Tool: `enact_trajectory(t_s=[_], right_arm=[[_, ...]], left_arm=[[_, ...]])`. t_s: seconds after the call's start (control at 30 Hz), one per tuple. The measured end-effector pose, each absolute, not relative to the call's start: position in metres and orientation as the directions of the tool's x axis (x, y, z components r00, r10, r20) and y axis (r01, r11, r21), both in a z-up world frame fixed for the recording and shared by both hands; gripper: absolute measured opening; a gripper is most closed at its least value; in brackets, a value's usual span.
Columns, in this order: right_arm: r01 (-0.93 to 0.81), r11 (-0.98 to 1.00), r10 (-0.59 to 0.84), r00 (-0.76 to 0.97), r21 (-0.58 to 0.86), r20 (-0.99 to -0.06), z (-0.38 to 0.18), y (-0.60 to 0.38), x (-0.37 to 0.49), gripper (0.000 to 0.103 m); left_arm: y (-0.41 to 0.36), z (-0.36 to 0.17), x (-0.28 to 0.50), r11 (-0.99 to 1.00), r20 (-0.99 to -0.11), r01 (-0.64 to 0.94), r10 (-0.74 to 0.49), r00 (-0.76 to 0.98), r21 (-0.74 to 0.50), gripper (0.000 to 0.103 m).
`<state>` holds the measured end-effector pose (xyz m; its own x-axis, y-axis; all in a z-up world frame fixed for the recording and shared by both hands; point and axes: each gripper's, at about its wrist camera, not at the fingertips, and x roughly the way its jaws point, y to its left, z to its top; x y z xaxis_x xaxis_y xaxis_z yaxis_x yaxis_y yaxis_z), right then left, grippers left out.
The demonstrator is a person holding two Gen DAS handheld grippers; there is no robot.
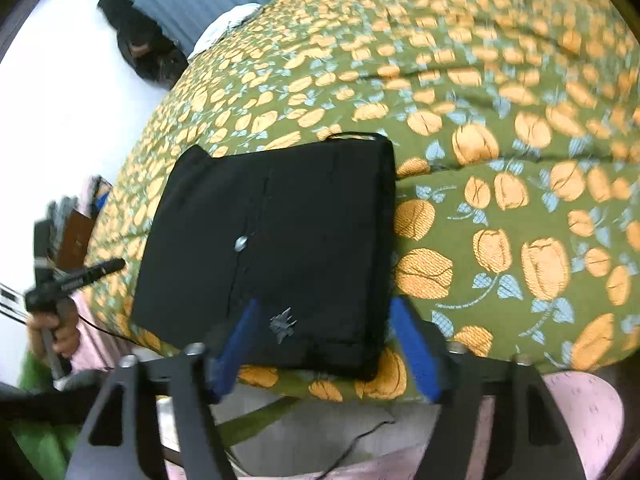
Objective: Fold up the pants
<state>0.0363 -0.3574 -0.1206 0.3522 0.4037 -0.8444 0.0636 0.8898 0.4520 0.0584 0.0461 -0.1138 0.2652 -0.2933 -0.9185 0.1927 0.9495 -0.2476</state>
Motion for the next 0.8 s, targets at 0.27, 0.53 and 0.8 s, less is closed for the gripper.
enact_trajectory(t_s=[0.27,0.53,0.8], right_arm=[[0.2,0.71,0.641,0.213,0.675,-0.737,-0.189,-0.365,0.057,0.076],[0.061,0.73,0.654,0.224,0.681,-0.722,-0.165,-0.352,0.051,0.041],[-0.105,0.644,0.735,0.362,0.758,-0.574,-0.09,-0.328,0.065,0.035]], left_arm=[[0.012,-0.145,0.064,0.911,-0.918,0.224,-0.379,0.119,-0.347,0.082],[-0.003,-0.133,0.059,0.881,-0.894,0.262,-0.433,0.114,-0.393,0.023],[0.025,-0.037,0.071,0.845,-0.776,0.308,-0.528,0.345,-0.438,0.019]])
